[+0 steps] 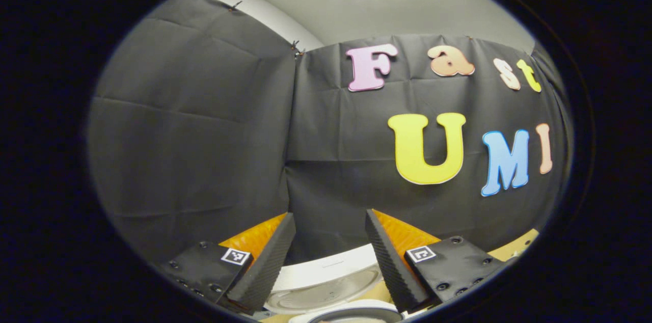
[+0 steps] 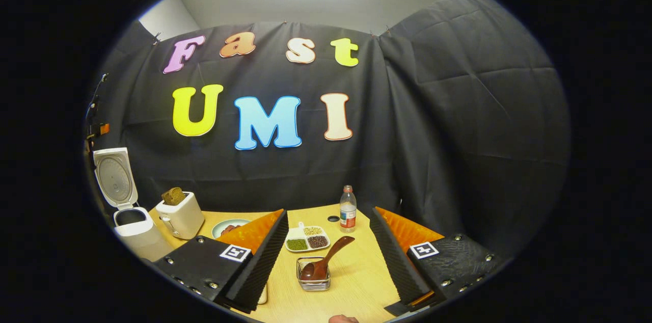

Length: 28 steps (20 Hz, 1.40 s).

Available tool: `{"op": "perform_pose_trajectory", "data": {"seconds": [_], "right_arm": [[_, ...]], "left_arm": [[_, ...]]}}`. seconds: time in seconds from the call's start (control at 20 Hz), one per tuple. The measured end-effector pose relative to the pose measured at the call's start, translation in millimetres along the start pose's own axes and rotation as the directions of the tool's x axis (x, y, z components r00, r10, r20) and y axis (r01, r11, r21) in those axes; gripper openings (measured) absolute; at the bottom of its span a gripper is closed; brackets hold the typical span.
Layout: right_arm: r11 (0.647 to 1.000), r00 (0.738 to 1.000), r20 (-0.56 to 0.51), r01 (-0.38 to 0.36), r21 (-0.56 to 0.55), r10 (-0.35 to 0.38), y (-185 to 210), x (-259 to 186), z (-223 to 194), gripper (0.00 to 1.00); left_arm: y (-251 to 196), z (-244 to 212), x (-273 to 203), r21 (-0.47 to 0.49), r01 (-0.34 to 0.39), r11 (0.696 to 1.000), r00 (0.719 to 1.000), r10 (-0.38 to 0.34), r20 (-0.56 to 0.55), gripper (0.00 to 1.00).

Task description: Close the left gripper, press the button to open the rice cooker; take a wooden spoon from the chopstick holder with the right hand, scoop a spoonful of rice and pour it into the rice cooker, then put the wooden spoon back into the chopstick holder.

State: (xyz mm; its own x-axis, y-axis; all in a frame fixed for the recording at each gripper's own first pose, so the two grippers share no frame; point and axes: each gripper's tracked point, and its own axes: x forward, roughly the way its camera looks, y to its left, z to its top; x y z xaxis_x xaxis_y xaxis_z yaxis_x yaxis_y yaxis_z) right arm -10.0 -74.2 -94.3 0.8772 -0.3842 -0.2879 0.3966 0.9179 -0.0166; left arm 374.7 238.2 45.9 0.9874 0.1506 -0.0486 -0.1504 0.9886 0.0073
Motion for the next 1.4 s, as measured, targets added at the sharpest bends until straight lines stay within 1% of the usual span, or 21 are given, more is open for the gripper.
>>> {"op": "perform_pose_trajectory", "data": {"seconds": [0.15,0.2,0.25,0.3,0.45,0.5,0.6,0.65,0.7,0.95,1.0,1.05,1.1,1.4], "right_arm": [[1.0,1.0,-0.005,0.01,-0.007,-0.01,-3.6,-4.5,-4.5,0.98],[1.0,1.0,-0.008,0.01,-0.013,-0.01,-4.3,-5.7,-5.9,0.98],[1.0,1.0,-0.009,0.01,-0.018,-0.011,-5.8,-6.8,-7.0,0.98],[1.0,1.0,-0.01,0.01,-0.02,-0.01,-7.2,-6.7,-7.4,0.98],[1.0,1.0,-0.015,0.0,-0.018,0.0,-9.8,-6.7,-10.2,0.98],[1.0,1.0,-0.014,-0.004,-0.017,0.003,-11.0,-5.7,-10.2,0.98],[1.0,1.0,-0.011,-0.012,-0.022,0.012,-13.6,-4.1,-9.6,0.98],[1.0,1.0,-0.007,-0.017,-0.024,0.017,-15.3,-2.8,-8.9,0.98],[1.0,1.0,-0.004,-0.021,-0.023,0.021,-15.9,-1.3,-7.8,0.98],[0.998,0.998,0.002,-0.056,-0.011,0.056,-21.6,8.0,-4.0,0.98],[0.998,0.998,0.003,-0.063,-0.01,0.063,-23.2,9.5,-3.0,0.98],[0.998,0.998,0.003,-0.069,-0.008,0.069,-24.1,11.1,-2.9,0.98],[0.997,0.997,0.005,-0.075,-0.006,0.075,-25.5,12.6,-1.3,0.98],[0.993,0.993,0.005,-0.114,-0.005,0.114,-31.2,20.2,1.5,0.98]], "left_arm": [[4.2,-20.3,23.8,-0.031,-0.021,0.999,0.998,0.019,-0.068,0.99],[7.7,-27.7,29.8,-0.036,-0.037,0.999,0.995,0.034,-0.096,0.93],[9.0,-35.8,35.2,-0.037,-0.049,0.998,0.992,0.044,-0.119,0.96],[9.6,-43.2,38.9,-0.03,-0.058,0.998,0.989,0.054,-0.139,0.94],[11.7,-60.8,45.3,-0.011,-0.072,0.997,0.979,0.068,-0.192,0.98],[11.3,-65.7,43.2,-0.011,-0.074,0.997,0.974,0.07,-0.214,0.96],[11.7,-66.6,42.3,-0.008,-0.076,0.997,0.975,0.073,-0.211,0.96],[10.6,-66.2,40.0,-0.008,-0.076,0.997,0.974,0.073,-0.217,0.99],[10.1,-65.1,37.8,-0.014,-0.079,0.997,0.973,0.074,-0.221,0.96],[-4.3,-68.9,14.1,-0.022,-0.076,0.997,0.97,0.069,-0.232,0.96],[-7.3,-69.2,9.5,-0.023,-0.075,0.997,0.971,0.067,-0.231,0.94],[-10.2,-70.6,4.4,-0.026,-0.073,0.997,0.97,0.065,-0.234,0.96],[-13.2,-72.1,-1.6,-0.027,-0.071,0.997,0.97,0.063,-0.235,0.93],[-40.2,-85.2,-40.3,-0.039,-0.045,0.998,0.97,0.034,-0.242,0.93]]}}
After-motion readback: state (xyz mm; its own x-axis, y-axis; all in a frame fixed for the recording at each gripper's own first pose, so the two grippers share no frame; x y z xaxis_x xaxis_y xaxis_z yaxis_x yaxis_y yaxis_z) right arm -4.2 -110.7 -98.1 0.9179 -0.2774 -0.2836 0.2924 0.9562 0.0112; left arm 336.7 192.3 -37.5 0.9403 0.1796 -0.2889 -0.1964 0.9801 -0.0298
